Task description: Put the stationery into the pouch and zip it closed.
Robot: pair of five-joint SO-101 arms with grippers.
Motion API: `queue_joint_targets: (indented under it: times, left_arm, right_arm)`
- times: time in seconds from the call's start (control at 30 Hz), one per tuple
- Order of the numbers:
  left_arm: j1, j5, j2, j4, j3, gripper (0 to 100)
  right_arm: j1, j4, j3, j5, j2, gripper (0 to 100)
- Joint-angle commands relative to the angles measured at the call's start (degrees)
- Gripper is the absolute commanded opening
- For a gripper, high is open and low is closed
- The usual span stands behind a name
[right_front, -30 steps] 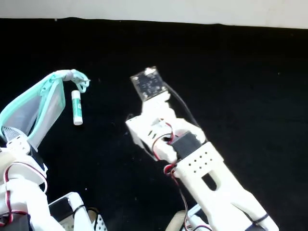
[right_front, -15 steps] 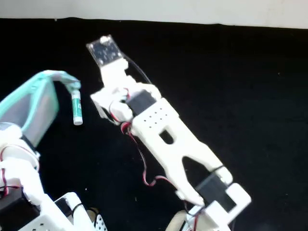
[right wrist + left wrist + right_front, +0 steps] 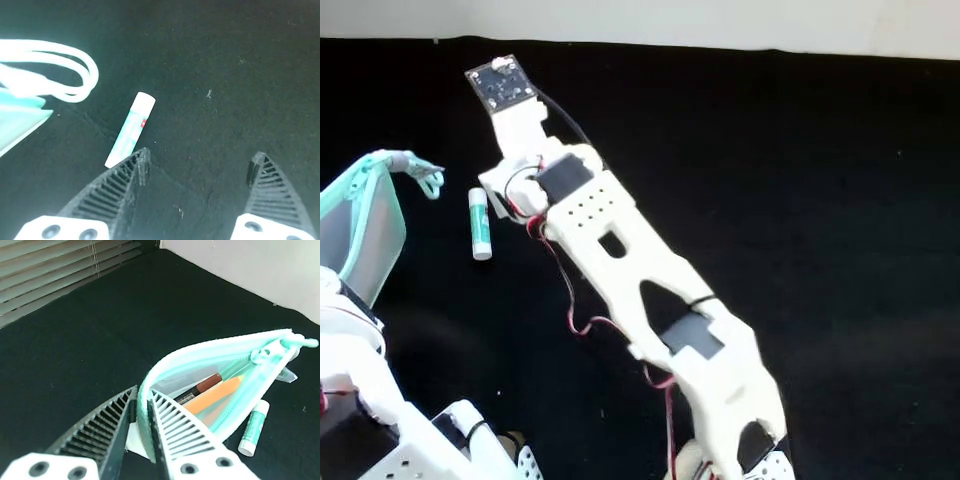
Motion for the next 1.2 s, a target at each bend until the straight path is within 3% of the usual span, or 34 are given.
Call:
queue_joint_targets:
  times: [0.0, 0.37, 0.53, 1.17]
  left_arm:
    - [-0.31, 0.09, -0.13, -2.11, 1.01, 1]
    - [-0.40, 0.09, -0.57, -2.11, 2.95, 1]
    - [-1.45, 0.09, -0.57, -2.11, 2.95, 1]
    - [-3.38, 0.00, -0.48, -2.11, 3.03, 1]
  right_arm:
    - [-0.57, 1.71, -10.15, -0.53, 4.00, 31.3]
    - [-6.37, 1.45, -31.16, -0.62, 24.66, 31.3]
    - [-6.99, -1.89, -38.55, -4.31, 33.89, 31.3]
    - [-5.76, -14.29, -39.43, -4.31, 46.11, 31.3]
